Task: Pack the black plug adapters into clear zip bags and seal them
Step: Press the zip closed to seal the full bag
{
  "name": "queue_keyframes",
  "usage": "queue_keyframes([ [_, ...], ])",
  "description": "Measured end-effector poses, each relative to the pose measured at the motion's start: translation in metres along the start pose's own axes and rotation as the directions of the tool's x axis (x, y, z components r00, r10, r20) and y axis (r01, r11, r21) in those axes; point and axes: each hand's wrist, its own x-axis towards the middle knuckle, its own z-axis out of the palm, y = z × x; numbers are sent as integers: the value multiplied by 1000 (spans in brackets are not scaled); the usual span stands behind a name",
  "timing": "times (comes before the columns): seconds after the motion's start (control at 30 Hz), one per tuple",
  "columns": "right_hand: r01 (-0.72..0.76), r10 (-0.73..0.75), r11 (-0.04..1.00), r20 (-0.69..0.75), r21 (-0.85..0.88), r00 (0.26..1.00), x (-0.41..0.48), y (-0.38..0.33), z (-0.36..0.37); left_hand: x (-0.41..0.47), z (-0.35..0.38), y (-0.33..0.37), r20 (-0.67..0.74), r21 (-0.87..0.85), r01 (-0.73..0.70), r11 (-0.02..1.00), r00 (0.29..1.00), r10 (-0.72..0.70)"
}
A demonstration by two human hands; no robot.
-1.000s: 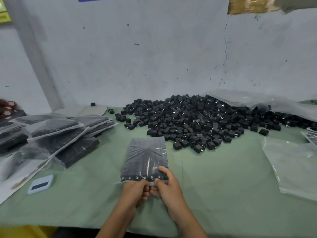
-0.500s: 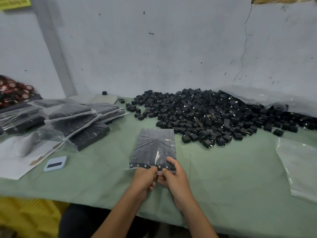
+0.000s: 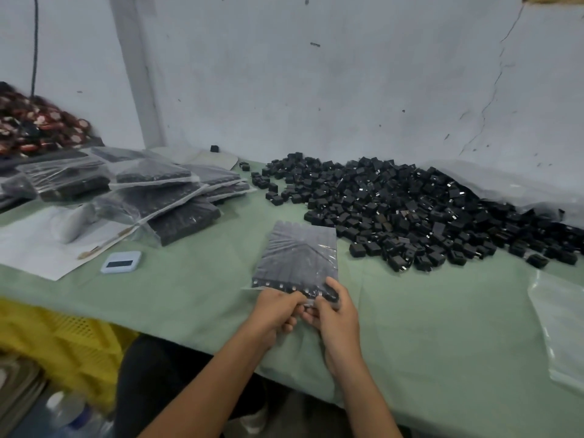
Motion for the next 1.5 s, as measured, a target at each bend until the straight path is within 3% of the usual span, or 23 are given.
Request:
queue_keyframes([
  [0.37, -67, 64, 997, 59, 41, 996, 1, -7, -3, -4, 2, 4, -7, 45, 4, 999, 1000, -4],
  [0.6, -28, 40, 995, 130, -94, 991, 17, -26, -14, 3, 21, 8, -86, -151, -21, 988, 996, 8],
  [0.8, 16, 2, 993, 143, -121, 990, 31, -33, -31, 10, 40, 4, 39, -246, 53, 968, 998, -45],
  [0.9, 20, 1, 991, 154, -136, 988, 33, -32, -39, 12, 48, 1, 30, -275, 45, 960, 999, -38],
  [1.0, 74, -26, 962, 180, -264, 983, 35, -34, -47, 12, 49, -2, 7, -272, 19, 962, 1000, -18],
  [1.27, 62, -40, 972, 99, -229, 994, 38, -31, -59, 13, 57, -8, -45, -205, 51, 977, 997, -61],
  [1.5, 63, -46, 972, 78, -227, 996, 41, -30, -61, 15, 53, -5, 62, -259, 127, 958, 991, -115],
])
